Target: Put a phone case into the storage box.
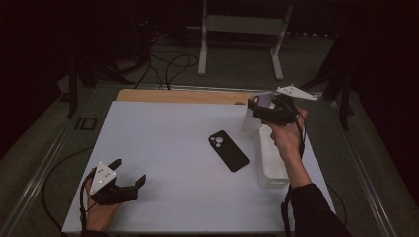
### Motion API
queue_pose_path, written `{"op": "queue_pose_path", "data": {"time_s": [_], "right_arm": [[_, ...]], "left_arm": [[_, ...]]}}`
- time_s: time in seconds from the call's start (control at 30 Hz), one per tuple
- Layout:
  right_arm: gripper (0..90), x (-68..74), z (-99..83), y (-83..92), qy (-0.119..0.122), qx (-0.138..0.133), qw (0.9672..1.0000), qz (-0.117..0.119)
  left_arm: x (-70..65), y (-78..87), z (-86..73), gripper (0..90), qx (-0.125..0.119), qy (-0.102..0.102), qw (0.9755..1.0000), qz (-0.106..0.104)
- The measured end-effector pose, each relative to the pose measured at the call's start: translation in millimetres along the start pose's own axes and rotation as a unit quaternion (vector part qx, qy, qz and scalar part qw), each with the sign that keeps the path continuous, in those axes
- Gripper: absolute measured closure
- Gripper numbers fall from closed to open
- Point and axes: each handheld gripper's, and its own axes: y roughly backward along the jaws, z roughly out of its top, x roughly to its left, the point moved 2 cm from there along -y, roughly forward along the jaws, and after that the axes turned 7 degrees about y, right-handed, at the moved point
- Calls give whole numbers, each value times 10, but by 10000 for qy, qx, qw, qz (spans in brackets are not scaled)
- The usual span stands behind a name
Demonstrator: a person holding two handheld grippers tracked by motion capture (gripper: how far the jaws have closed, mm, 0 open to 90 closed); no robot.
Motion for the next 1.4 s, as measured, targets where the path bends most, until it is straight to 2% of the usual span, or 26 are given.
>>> {"op": "queue_pose_path", "data": {"time_s": [0.4,0.77,1.17,1.27,1.4], "right_arm": [[170,-181,-15,-106,-104,89,9995,-268],[170,-357,0,-107,-143,118,9986,-493],[170,-558,-45,-178,-288,266,9961,-784],[170,-570,-48,-186,-284,282,9960,-800],[170,-619,-66,-227,-253,356,9947,-936]], "left_arm": [[7,19,8,4,-88,20,9999,53],[-1,32,19,4,-161,42,9999,47],[-8,27,19,4,-155,30,9999,37],[-8,25,17,4,-153,32,9999,38],[-5,30,19,4,-159,35,9999,42]]}}
